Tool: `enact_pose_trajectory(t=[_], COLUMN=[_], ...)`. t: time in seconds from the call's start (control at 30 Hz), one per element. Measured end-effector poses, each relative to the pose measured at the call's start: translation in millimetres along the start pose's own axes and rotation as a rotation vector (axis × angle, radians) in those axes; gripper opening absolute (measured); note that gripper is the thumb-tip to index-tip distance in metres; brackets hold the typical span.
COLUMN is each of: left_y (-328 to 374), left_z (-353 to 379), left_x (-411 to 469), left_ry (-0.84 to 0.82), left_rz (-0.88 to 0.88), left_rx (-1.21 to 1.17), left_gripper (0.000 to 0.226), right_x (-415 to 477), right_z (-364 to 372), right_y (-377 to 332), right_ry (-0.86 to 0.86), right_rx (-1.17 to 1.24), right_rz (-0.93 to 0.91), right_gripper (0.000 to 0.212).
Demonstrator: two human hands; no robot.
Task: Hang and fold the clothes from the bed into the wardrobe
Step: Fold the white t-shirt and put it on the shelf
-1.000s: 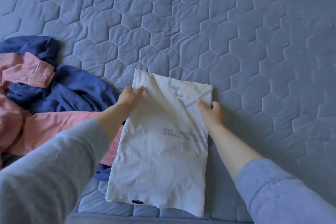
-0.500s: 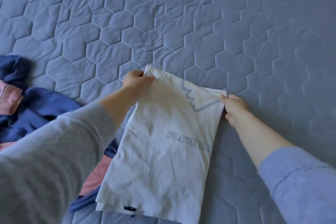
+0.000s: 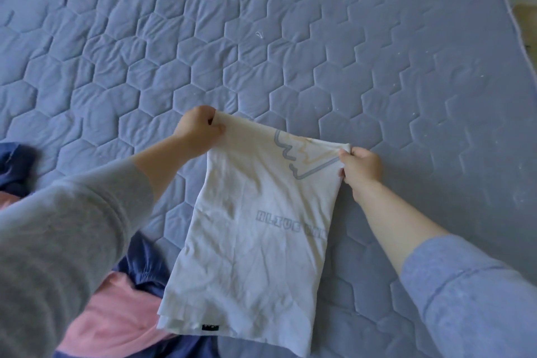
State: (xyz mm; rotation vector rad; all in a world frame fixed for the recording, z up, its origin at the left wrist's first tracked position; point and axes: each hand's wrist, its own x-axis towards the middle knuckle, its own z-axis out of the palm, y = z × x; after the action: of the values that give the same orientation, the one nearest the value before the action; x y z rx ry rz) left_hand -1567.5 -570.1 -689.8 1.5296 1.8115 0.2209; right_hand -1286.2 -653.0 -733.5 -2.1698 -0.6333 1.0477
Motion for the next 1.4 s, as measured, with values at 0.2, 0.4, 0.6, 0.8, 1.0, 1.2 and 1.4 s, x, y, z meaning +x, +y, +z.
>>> enact_pose_trajectory(t=[0.2,0.4,0.6,0.8,1.0,1.2,1.4], left_y=[-5.7,-8.8,-26.4,-60.1,-108.3,-144.8,-163.2], left_z=[-15.0,-32.3,-37.4,-32.7,0.8,40.1,57.0], left_x=[-25.9,-69.9,-125.8,-180.0,-219.4,-240.0,-251.2], left_ry=[0.024,-0.012,-0.086,-0.138,-0.017,0.009,-0.008], left_rz=[0.054,0.063,-0.08,-0.18,-0.275,-0.357,-0.254], left_rx=[-0.013,-0.196,-0.505,-0.665,-0.226,-0.271,-0.216], left_gripper=[0.019,0.023,0.026,0.023,0.049,0.021,0.015], right_x=[-41.8,-94.2,-149.9,-196.4,-233.7,-254.0,-265.7], right_z=[-9.4,-32.7,-46.2,-46.1,-40.3,-20.1,-8.9], right_y=[-17.5,-20.2,-2.6,36.2,93.8,151.3,177.7], right_ry=[-0.08,-0.171,-0.161,-0.164,-0.169,-0.155,-0.007], right_rx=[0.44,0.628,0.681,0.54,0.276,0.143,-0.024], right_rz=[0.141,0.189,0.263,0.306,0.156,0.11,0.045], right_gripper=[0.022,0.014,0.031,0.024,0.016,0.022,0.041])
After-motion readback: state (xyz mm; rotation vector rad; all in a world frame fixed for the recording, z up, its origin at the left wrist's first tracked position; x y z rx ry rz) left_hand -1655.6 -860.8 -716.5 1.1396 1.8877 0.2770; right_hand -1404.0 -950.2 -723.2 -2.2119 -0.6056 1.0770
